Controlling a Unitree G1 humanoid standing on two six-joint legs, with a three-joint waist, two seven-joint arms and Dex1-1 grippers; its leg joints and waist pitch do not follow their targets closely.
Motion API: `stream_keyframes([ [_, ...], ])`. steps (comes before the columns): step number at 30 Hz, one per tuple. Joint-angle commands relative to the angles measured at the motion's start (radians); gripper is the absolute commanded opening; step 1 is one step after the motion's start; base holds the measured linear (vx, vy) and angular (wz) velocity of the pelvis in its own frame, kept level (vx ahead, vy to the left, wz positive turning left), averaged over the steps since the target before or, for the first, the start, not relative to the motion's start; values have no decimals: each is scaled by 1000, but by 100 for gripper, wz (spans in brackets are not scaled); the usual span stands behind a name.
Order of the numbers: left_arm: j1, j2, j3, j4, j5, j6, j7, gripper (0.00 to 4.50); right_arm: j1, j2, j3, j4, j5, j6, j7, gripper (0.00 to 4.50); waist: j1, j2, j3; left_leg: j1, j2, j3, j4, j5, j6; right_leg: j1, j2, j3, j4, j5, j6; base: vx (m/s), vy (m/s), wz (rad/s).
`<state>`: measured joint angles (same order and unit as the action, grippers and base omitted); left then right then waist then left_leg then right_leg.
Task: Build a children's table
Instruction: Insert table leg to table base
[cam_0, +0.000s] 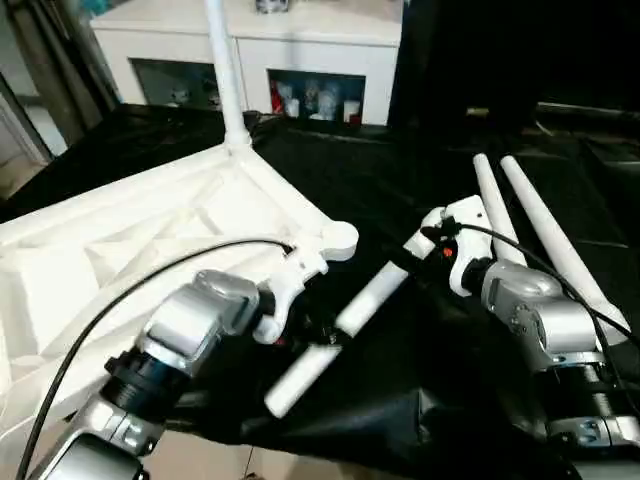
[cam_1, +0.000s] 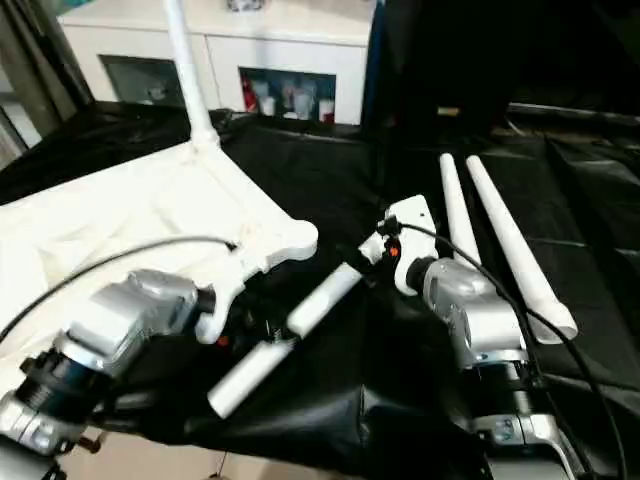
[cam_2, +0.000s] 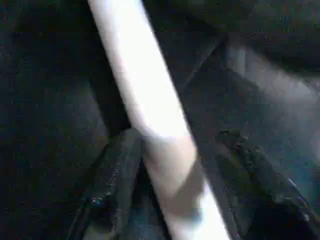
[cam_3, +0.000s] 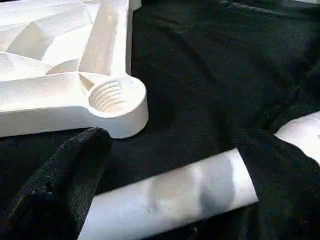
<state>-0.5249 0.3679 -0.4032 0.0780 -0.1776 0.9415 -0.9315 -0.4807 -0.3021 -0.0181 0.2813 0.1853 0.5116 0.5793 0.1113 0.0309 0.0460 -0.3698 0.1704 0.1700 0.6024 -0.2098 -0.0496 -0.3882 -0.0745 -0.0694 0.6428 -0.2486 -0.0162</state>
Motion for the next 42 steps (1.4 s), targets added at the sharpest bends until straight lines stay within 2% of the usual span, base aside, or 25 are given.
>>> stream_keyframes([
  [1, 10, 7, -17, -22, 33, 20, 38, 308, 11, -15, 12, -35, -3, 20, 8, 450, 0, -2, -63, 5, 53, -21, -56, 44, 80, 65, -73, 54, -60, 190, -268, 0, 0, 0],
  [2, 16, 9, -23, -33, 33, 28, 40, 316, 15, -17, 15, -41, -1, 24, 9, 450, 0, -8, -64, 5, 53, -20, -56, 49, 82, 65, -73, 54, -60, 200, -269, 0, 0, 0],
  [6, 36, 18, -43, -71, 23, 59, 47, 346, 21, -23, 20, -54, 0, 34, 13, 450, 3, -8, -63, 3, 52, -20, -56, 49, 87, 65, -75, 54, -59, 183, -271, 0, 0, 0],
  [7, 40, 18, -45, -69, 25, 58, 56, 351, 17, -25, 22, -52, -2, 35, 13, 450, 1, -11, -63, 2, 51, -20, -56, 49, 87, 65, -73, 54, -60, 178, -269, 0, 0, 0],
  [10, 44, 13, -41, -60, 35, 41, 73, 383, 11, -29, 27, -50, -12, 34, 7, 450, 2, -9, -62, 3, 50, -19, -55, 40, 84, 64, -73, 55, -63, 151, -265, 0, 0, 0],
  [13, 42, 3, -20, -54, 33, 26, 88, 383, 12, -33, 31, -58, -10, 41, 7, 450, 2, -11, -61, 2, 50, -19, -56, 34, 78, 64, -73, 55, -64, 135, -259, 0, 0, 0],
  [14, 40, 5, -18, -51, 33, 23, 88, 356, 13, -34, 32, -58, -10, 42, 7, 450, 2, -10, -61, 3, 50, -19, -56, 32, 78, 63, -73, 55, -64, 130, -257, 0, 0, 0],
  [17, 36, 19, -24, -48, 32, 13, 81, 347, 12, -35, 36, -55, -14, 39, 6, 450, 2, -10, -62, 3, 49, -20, -55, 34, 76, 63, -73, 55, -63, 129, -252, 0, 0, 0],
  [19, 34, 32, -33, -35, 38, -1, 79, 309, 7, -36, 41, -48, -19, 33, 4, 450, 3, -8, -63, 2, 48, -20, -55, 39, 77, 63, -72, 54, -62, 138, -252, 0, 0, 0],
  [22, 36, 49, -53, -30, 48, -9, 71, 298, 1, -37, 46, -41, -27, 22, 0, 450, 2, -8, -64, 2, 48, -20, -54, 45, 77, 62, -72, 54, -60, 154, -252, 0, 0, 0],
  [24, 41, 55, -65, -24, 56, -17, 75, 266, -3, -38, 49, -37, -29, 19, -2, 450, 2, -8, -64, 3, 48, -20, -54, 47, 76, 63, -71, 54, -60, 159, -253, 0, 0, 0],
  [25, 43, 58, -71, -22, 59, -19, 74, 266, -4, -39, 50, -35, -29, 19, -2, 450, 3, -5, -64, 3, 48, -21, -53, 48, 76, 63, -72, 54, -59, 162, -255, 0, 0, 0],
  [27, 45, 61, -76, -21, 58, -23, 73, 250, -4, -40, 51, -32, -31, 17, -1, 450, 2, -6, -63, 3, 49, -20, -54, 39, 73, 63, -72, 54, -60, 157, -255, 0, 0, 0],
  [28, 45, 61, -76, -21, 58, -23, 73, 250, -4, -40, 51, -32, -31, 17, -1, 450, 2, -6, -63, 3, 49, -20, -55, 33, 71, 64, -73, 54, -61, 149, -255, 0, 0, 0],
  [33, 29, 74, -54, -11, 54, -82, 61, 192, -9, -46, 40, -33, -28, 7, 4, 450, 2, -6, -64, 3, 48, -20, -54, 40, 69, 64, -71, 54, -59, 167, -255, 0, 0, 0],
  [38, -6, 108, -16, -12, 47, -124, 31, 158, -26, -67, 26, -31, -12, -75, 54, 450, 3, -3, -66, 5, 49, -20, -52, 32, 70, 63, -72, 54, -57, 174, -258, 0, 0, 0],
  [39, -8, 109, -14, -13, 47, -128, 29, 156, -28, -73, 26, -31, -12, -84, 60, 450, 3, 0, -65, 5, 49, -21, -52, 30, 69, 62, -72, 53, -57, 174, -260, 0, 0, 0],
  [41, -16, 124, 4, -29, 33, -137, 11, 156, -32, -102, 33, -29, -31, -140, 78, 450, 4, -3, -66, 4, 48, -21, -51, 35, 69, 64, -71, 53, -55, 188, -263, 0, 0, 0],
  [42, -19, 133, 15, -44, 20, -140, -5, 156, -32, -121, 38, -30, -36, -176, 104, 450, 3, 0, -65, 4, 47, -20, -51, 36, 70, 63, -70, 53, -55, 190, -264, 0, 0, 0],
])
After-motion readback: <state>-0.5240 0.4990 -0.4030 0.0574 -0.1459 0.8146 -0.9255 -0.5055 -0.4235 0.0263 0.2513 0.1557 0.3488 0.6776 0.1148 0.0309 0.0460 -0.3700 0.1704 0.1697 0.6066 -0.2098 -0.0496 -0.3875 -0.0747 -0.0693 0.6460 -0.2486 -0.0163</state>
